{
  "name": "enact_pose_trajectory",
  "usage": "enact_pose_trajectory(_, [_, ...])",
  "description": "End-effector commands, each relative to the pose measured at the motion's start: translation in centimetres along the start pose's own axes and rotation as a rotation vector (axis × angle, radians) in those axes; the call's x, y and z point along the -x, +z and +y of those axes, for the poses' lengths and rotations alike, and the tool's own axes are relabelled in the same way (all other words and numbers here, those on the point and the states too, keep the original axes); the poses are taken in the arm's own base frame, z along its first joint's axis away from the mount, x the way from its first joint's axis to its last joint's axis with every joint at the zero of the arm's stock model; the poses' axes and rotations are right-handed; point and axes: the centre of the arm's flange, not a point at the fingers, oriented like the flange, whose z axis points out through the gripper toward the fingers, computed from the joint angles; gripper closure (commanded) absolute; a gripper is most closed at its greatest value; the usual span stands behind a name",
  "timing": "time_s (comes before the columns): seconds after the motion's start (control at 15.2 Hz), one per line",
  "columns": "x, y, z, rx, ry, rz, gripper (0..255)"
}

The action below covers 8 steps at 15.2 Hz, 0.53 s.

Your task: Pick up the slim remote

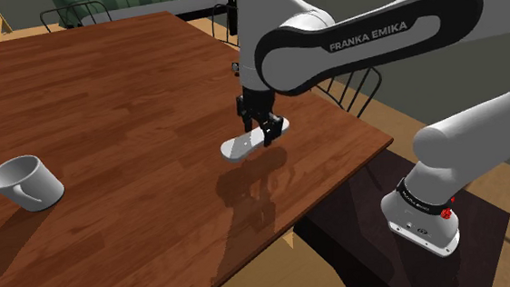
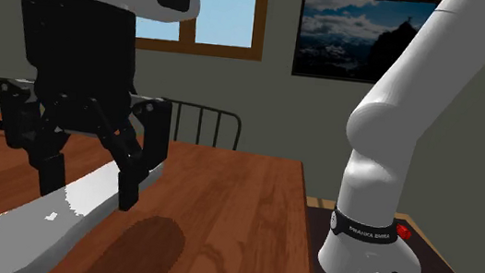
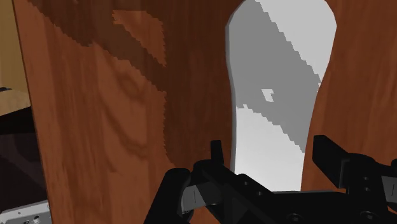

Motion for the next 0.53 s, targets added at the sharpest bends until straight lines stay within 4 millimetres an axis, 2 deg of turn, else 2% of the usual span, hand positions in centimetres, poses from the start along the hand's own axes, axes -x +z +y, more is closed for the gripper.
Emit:
enact_pose_trajectory(0.0, [0.1, -1.1, 0.0, 0.000, 0.000, 0.000, 255])
enact_pose_trajectory(0.33, [0.2, -3.7, -0.1, 0.000, 0.000, 0.000, 255])
enact_pose_trajectory(0.46, [0.2, -3.8, -0.1, 0.000, 0.000, 0.000, 255])
